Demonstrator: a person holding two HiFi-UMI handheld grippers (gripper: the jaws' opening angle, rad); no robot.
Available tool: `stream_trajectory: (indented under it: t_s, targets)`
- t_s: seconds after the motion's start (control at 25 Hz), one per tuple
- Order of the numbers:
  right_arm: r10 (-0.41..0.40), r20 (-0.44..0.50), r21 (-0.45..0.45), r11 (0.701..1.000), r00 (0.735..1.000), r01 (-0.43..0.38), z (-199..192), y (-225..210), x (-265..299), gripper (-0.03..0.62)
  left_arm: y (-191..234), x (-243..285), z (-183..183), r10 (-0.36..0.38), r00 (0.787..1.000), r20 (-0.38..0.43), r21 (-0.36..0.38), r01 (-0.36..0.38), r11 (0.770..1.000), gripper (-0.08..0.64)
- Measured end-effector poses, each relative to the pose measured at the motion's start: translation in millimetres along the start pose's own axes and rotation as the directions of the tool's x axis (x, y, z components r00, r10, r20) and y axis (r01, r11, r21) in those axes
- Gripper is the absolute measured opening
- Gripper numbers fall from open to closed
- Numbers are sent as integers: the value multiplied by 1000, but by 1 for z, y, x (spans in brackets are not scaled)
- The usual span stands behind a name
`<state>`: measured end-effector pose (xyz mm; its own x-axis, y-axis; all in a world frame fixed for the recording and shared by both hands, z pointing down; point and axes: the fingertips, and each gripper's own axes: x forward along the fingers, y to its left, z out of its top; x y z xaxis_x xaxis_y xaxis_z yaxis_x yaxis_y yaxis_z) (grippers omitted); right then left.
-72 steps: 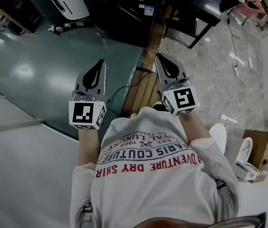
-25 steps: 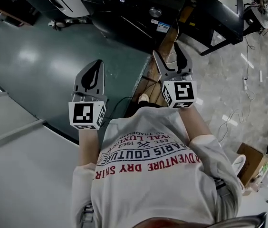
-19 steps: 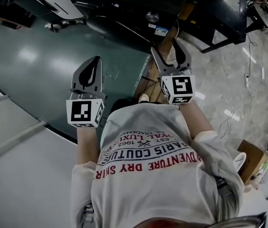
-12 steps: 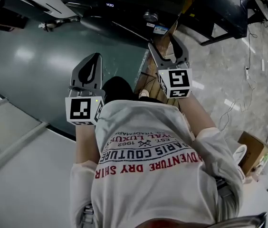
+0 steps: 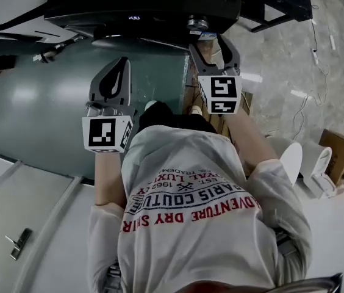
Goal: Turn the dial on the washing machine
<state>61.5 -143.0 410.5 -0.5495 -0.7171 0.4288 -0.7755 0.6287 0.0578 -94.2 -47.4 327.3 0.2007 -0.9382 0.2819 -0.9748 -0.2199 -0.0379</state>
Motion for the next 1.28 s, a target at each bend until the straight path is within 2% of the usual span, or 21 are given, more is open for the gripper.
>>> stream_trajectory:
  t_s: [0.2,0.4,0.68,0.92,1.12,1.28]
  targets:
    - [-133,-17,-60,989,991,132,2,6,28,291,36,16,-3,-78,997,-4,0,78,997,15]
    - [-274,-74,-78,960,959,268,-11,1,43,291,56,27,-8,-184,983,-14,-7,184,983,15]
    - [-389,-87,-119,918,917,378,-19,-11,58,290,74,39,-15,-228,974,-13,-11,228,974,15]
    - [-403,-119,-122,913,908,389,-23,-13,59,287,70,41,-27,-256,966,-42,-19,255,967,15]
    - [-350,-180,35,932,919,361,-20,-15,57,285,61,41,-24,-275,960,-52,-26,274,961,15]
    - [-300,-171,149,934,938,326,-24,-19,56,284,57,40,-7,-287,958,-15,-18,286,958,15]
